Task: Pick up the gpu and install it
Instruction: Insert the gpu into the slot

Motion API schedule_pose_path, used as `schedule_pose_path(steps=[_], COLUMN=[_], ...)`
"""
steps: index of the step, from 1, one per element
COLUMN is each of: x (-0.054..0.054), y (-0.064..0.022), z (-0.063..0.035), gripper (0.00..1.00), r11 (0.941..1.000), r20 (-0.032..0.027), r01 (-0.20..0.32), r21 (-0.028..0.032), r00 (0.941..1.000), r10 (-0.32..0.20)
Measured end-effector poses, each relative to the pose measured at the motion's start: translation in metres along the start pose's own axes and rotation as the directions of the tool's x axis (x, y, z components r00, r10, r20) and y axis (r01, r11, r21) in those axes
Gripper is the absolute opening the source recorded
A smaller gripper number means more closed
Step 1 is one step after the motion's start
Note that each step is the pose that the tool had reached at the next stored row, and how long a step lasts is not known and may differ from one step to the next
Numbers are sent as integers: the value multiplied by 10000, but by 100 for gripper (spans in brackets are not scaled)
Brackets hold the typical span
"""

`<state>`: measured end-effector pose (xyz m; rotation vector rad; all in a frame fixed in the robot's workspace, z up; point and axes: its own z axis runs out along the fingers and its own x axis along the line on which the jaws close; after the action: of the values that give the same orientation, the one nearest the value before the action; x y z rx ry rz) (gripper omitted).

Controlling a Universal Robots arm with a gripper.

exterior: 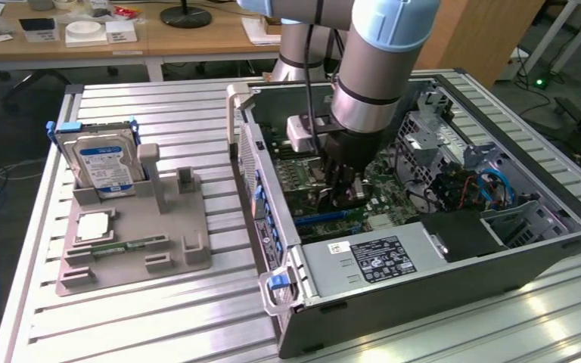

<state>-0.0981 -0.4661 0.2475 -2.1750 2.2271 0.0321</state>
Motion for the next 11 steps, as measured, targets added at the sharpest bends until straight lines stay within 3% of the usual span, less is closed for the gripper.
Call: schedule_pose_path(steps=[11], x=[2], y=[13], z=[39], gripper=[27], r11=[10000], r20=[-3], r01=[0], r21=[-1], r00=[10000], r10=[0])
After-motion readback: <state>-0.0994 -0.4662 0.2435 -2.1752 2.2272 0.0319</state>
